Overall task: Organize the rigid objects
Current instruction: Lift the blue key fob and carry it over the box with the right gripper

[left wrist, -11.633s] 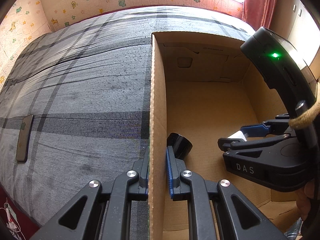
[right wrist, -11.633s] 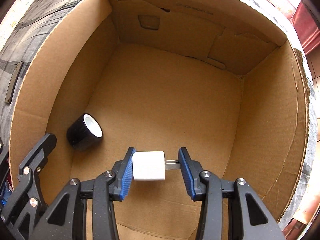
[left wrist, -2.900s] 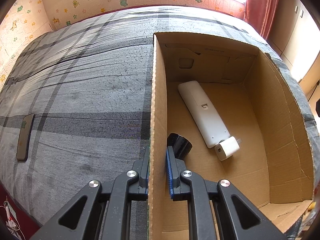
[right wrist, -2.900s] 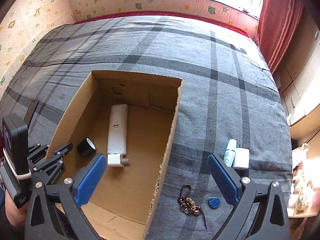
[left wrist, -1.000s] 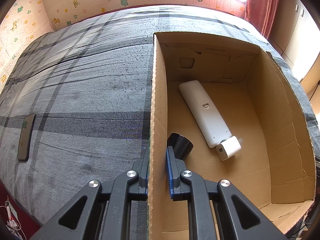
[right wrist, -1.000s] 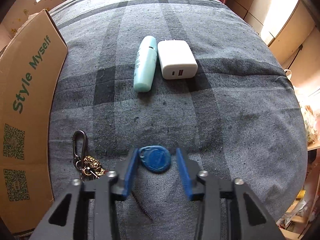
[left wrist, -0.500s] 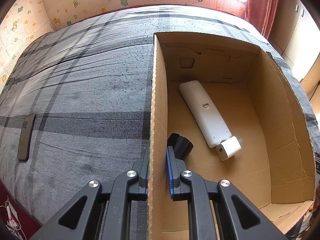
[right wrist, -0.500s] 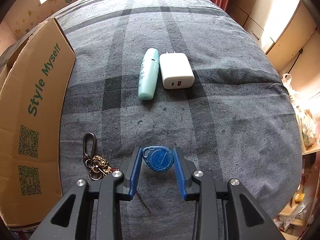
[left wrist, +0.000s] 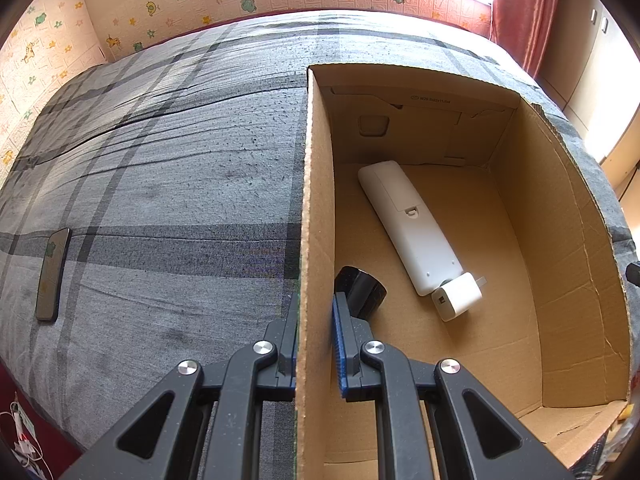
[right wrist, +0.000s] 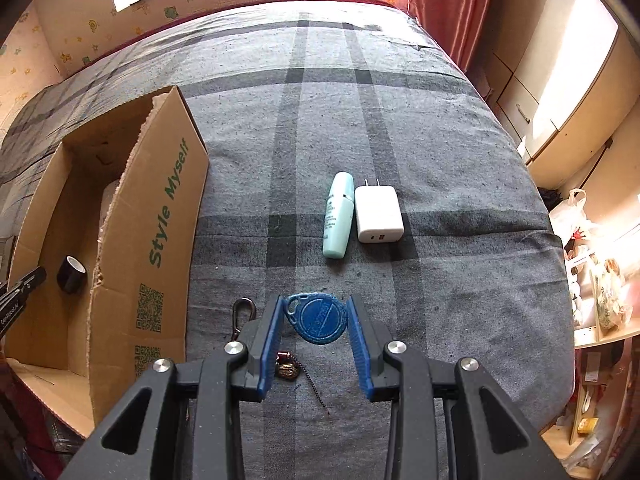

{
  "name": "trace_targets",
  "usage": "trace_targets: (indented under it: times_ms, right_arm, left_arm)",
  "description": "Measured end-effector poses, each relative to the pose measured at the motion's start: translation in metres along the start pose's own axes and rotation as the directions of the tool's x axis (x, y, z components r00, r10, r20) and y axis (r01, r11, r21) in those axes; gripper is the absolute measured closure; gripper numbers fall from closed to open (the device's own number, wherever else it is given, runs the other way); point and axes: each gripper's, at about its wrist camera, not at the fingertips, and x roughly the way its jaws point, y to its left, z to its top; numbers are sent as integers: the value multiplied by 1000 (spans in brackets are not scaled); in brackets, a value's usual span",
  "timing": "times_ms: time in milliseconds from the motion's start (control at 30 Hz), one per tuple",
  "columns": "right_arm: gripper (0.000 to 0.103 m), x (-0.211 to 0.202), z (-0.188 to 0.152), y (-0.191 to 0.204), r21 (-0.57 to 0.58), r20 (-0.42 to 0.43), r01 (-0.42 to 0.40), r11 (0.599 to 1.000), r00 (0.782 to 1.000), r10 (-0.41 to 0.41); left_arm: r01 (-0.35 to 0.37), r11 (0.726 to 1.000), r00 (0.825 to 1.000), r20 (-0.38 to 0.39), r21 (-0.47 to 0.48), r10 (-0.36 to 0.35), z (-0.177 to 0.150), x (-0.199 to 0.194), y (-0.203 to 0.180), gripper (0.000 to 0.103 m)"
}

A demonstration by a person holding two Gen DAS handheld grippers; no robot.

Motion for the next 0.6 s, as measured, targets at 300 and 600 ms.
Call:
trace_targets:
  times_ms: [300,600]
  right_arm:
    - [69,-32,23,25,-62,58,-32,998,998,36]
    - [69,-50,36,61,-146,87,-83,986,992,97]
  left_arm:
    - [1,1000,1000,-1,-1,-1,0,0,0,89]
    - [2,1000,1000,-1,-2,-2,1,0,0,89]
